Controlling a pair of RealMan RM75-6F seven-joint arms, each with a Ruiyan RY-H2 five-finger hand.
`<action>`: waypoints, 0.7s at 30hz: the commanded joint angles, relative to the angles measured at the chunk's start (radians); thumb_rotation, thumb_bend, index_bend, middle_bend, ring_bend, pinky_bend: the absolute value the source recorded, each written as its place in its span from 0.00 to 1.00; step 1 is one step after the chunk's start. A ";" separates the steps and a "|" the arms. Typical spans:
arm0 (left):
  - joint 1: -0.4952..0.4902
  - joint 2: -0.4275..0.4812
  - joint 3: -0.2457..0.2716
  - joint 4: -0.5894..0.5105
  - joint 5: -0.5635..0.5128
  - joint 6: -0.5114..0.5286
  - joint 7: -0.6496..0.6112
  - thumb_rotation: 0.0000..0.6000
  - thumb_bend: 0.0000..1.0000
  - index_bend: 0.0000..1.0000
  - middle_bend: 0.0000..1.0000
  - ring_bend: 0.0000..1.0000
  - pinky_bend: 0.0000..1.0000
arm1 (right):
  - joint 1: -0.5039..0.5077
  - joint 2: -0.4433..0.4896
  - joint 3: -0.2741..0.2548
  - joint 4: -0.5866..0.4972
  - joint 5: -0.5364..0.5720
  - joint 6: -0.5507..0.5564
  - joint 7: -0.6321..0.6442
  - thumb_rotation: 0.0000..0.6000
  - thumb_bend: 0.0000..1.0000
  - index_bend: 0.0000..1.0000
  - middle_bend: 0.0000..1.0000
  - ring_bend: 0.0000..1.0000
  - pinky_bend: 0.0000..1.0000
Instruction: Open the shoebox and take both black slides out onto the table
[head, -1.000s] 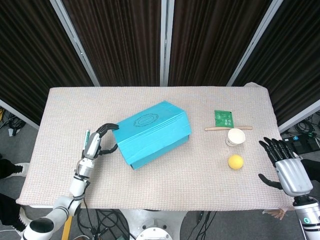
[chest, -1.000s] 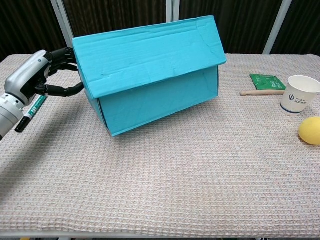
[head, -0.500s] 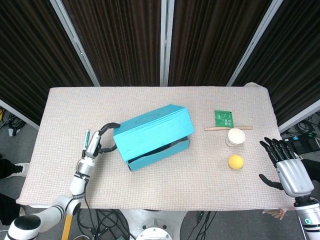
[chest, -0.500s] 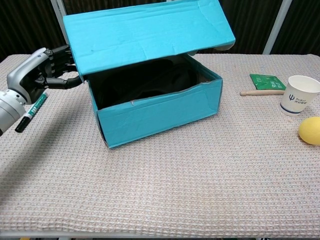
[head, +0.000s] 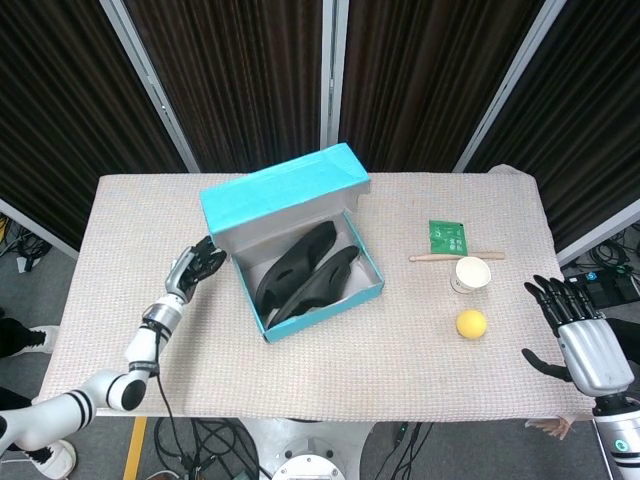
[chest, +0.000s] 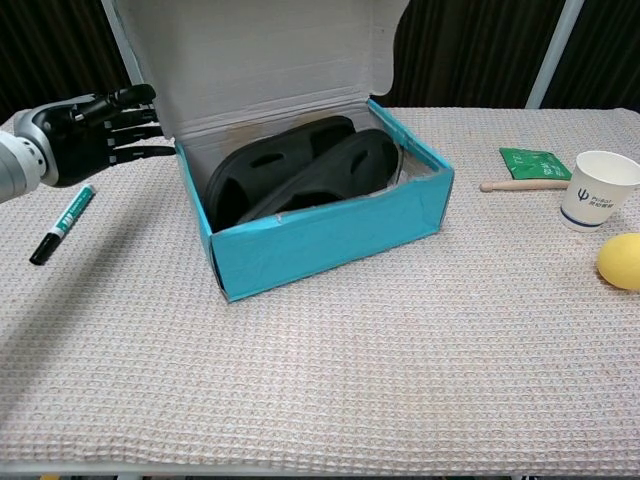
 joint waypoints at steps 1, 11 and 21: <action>-0.003 0.019 -0.022 -0.016 -0.031 -0.039 -0.004 0.57 0.56 0.19 0.19 0.07 0.16 | -0.001 0.000 0.000 0.003 -0.002 0.002 0.004 1.00 0.10 0.00 0.02 0.00 0.06; 0.016 0.040 -0.077 -0.043 -0.133 -0.057 0.087 0.23 0.56 0.10 0.08 0.00 0.12 | -0.006 -0.001 -0.002 0.013 -0.012 0.015 0.018 1.00 0.10 0.00 0.03 0.00 0.06; 0.066 0.056 0.004 -0.027 0.083 0.263 0.433 0.67 0.56 0.14 0.09 0.01 0.17 | -0.007 -0.002 -0.001 0.019 -0.018 0.023 0.020 1.00 0.10 0.00 0.03 0.00 0.06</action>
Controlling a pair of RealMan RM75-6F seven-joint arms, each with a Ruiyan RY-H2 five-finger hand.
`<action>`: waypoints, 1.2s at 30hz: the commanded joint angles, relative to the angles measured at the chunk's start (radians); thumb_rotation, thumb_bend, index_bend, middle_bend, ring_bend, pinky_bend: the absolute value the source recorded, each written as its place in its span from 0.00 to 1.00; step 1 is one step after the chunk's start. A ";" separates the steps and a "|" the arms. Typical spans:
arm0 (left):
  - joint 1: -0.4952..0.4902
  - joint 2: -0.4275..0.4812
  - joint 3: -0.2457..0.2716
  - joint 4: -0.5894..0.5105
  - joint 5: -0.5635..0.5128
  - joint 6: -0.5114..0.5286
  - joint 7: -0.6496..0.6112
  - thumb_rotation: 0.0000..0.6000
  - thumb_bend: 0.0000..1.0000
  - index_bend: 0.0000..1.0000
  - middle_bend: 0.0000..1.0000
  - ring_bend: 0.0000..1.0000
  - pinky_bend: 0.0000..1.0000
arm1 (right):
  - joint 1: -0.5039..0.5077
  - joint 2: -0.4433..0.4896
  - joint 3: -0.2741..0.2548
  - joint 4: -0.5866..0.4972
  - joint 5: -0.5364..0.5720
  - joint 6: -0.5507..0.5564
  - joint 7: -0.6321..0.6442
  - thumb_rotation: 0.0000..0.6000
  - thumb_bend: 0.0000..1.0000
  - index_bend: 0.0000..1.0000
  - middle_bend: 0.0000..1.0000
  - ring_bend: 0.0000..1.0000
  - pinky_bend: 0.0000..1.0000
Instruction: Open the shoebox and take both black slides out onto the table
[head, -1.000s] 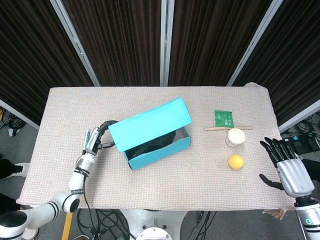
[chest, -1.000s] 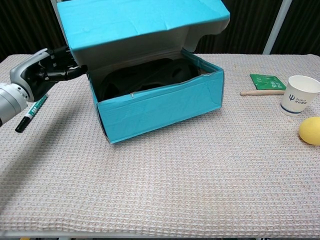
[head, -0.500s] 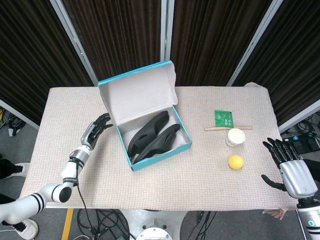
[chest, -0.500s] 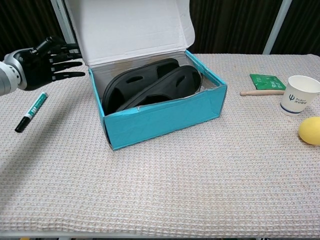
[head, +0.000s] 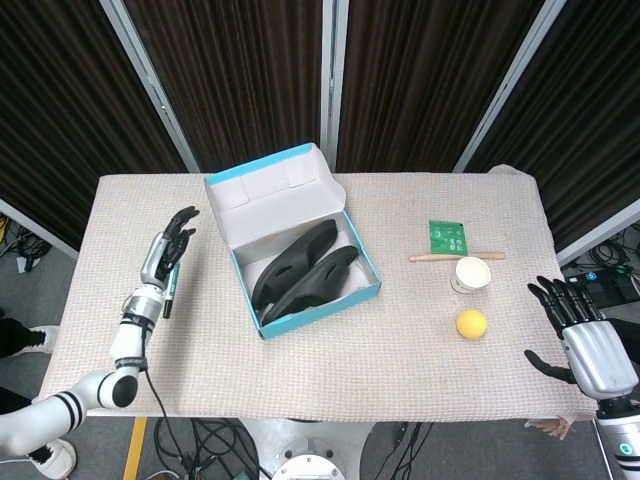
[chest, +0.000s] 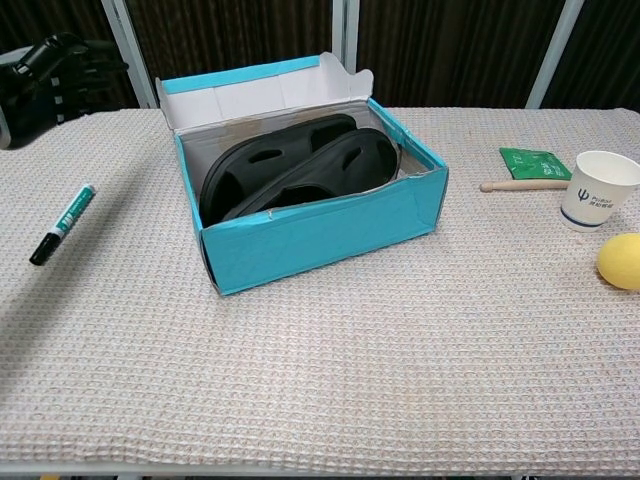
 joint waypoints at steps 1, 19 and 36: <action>0.015 0.030 0.058 0.004 0.156 0.123 0.148 0.76 0.56 0.16 0.11 0.03 0.19 | 0.002 -0.001 0.001 -0.001 -0.002 -0.001 -0.002 1.00 0.10 0.00 0.03 0.00 0.06; -0.216 0.082 0.115 -0.098 0.262 -0.067 0.830 1.00 0.39 0.18 0.17 0.15 0.23 | 0.006 0.009 0.002 -0.009 -0.014 0.002 -0.016 1.00 0.10 0.00 0.03 0.00 0.06; -0.244 0.085 0.127 -0.245 -0.071 -0.126 1.230 1.00 0.27 0.12 0.07 0.08 0.19 | 0.003 0.001 0.001 0.022 -0.011 0.008 0.020 1.00 0.10 0.00 0.02 0.00 0.06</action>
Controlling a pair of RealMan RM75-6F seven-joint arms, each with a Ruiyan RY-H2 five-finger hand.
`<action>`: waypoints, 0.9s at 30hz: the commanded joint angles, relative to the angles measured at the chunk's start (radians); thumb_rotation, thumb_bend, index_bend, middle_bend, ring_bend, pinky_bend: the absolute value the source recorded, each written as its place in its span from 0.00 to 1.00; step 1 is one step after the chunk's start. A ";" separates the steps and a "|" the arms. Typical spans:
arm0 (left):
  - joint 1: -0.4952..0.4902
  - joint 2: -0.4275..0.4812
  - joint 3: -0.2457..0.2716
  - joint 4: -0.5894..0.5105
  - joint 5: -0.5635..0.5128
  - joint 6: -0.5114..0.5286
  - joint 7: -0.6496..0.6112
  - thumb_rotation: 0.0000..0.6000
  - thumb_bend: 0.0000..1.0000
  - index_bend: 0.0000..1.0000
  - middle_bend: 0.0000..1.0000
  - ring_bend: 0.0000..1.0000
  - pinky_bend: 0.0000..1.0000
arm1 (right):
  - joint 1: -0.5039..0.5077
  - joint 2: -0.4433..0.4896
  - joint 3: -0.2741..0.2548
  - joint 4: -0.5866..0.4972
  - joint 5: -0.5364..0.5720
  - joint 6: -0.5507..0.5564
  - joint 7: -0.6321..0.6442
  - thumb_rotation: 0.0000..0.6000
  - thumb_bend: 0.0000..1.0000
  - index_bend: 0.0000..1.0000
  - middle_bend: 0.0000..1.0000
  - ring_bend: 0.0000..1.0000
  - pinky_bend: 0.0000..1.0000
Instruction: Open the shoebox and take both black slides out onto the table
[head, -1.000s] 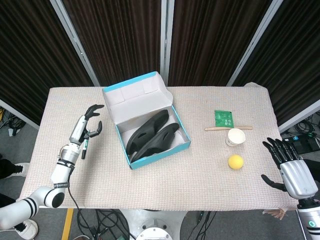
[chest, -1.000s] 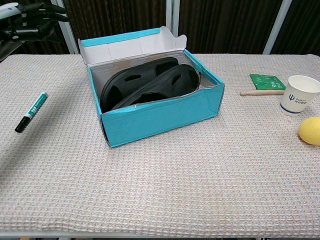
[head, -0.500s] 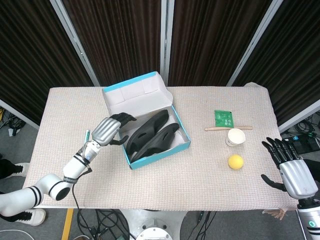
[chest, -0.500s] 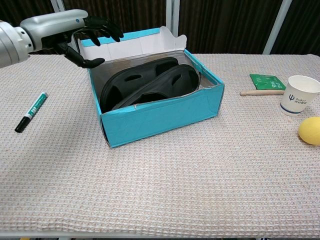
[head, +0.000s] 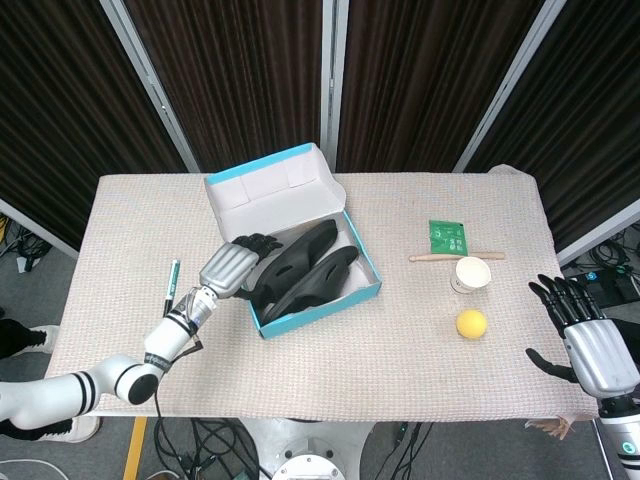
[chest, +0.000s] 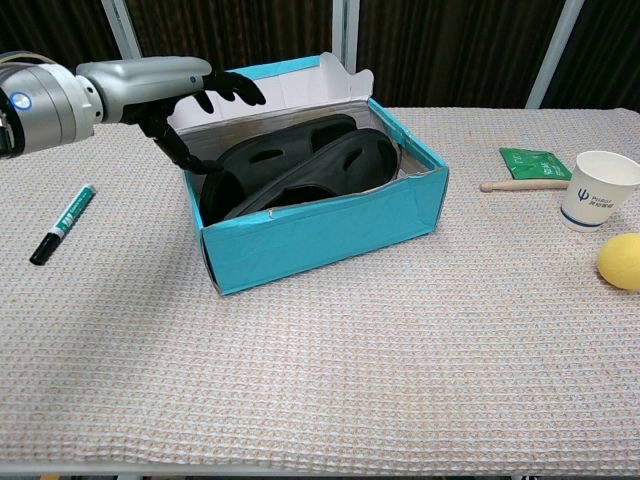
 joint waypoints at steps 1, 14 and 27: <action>-0.008 -0.012 0.012 -0.015 -0.061 0.010 0.081 1.00 0.27 0.11 0.07 0.08 0.19 | 0.001 -0.001 0.000 0.003 -0.001 0.000 0.003 1.00 0.10 0.00 0.02 0.00 0.06; -0.022 -0.080 0.052 0.000 -0.146 0.087 0.248 1.00 0.25 0.18 0.07 0.07 0.19 | -0.007 0.000 -0.003 0.006 -0.004 0.012 0.007 1.00 0.10 0.00 0.03 0.00 0.06; -0.053 -0.059 0.034 -0.059 -0.280 0.079 0.320 1.00 0.19 0.13 0.00 0.01 0.16 | -0.014 -0.001 -0.004 0.012 -0.002 0.020 0.009 1.00 0.10 0.00 0.02 0.00 0.06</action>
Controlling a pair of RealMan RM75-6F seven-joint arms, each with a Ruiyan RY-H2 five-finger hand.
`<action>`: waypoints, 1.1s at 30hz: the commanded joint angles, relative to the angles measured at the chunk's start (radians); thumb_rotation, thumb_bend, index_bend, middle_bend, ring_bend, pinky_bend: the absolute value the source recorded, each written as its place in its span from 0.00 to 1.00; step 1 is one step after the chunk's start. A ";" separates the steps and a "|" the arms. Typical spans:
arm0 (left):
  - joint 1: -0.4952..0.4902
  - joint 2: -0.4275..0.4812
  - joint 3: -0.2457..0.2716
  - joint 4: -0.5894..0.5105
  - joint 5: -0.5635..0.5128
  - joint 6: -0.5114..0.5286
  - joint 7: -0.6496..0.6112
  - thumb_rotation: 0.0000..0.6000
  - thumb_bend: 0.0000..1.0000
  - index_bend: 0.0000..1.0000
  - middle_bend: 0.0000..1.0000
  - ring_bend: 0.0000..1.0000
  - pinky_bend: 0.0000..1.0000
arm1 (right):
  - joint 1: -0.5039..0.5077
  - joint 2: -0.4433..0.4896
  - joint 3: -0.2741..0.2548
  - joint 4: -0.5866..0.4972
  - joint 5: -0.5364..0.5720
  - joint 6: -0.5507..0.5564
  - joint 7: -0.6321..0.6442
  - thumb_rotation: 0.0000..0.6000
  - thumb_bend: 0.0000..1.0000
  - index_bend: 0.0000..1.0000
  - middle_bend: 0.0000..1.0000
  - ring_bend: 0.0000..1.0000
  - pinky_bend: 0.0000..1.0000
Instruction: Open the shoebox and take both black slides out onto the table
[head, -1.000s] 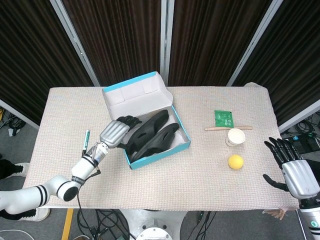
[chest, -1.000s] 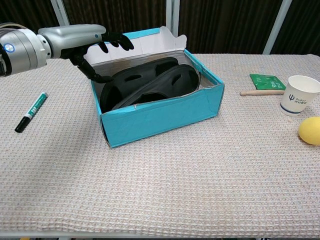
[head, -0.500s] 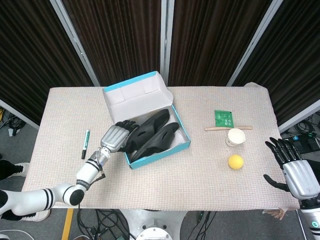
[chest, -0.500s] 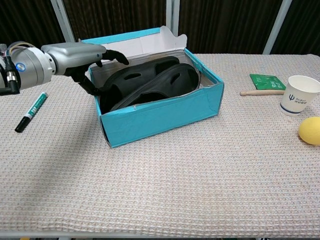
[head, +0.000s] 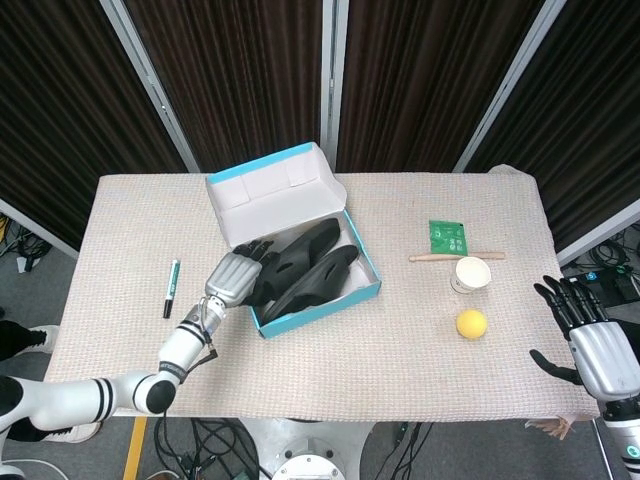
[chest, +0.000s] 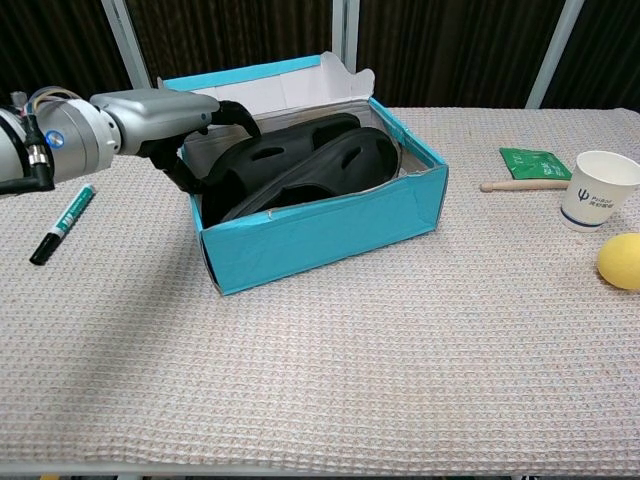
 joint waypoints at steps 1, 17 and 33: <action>-0.014 -0.001 -0.003 -0.002 -0.028 0.000 0.023 1.00 0.19 0.13 0.00 0.01 0.16 | 0.000 0.000 0.000 0.001 -0.001 0.001 0.001 1.00 0.10 0.00 0.02 0.00 0.06; -0.050 -0.005 -0.009 -0.046 -0.088 0.046 0.082 1.00 0.18 0.11 0.00 0.00 0.16 | -0.006 -0.001 0.001 0.011 0.001 0.009 0.011 1.00 0.10 0.00 0.03 0.00 0.06; -0.118 -0.036 -0.023 0.024 -0.238 0.011 0.126 1.00 0.17 0.15 0.00 0.00 0.16 | -0.018 0.002 0.000 0.023 0.004 0.026 0.027 1.00 0.10 0.00 0.02 0.00 0.06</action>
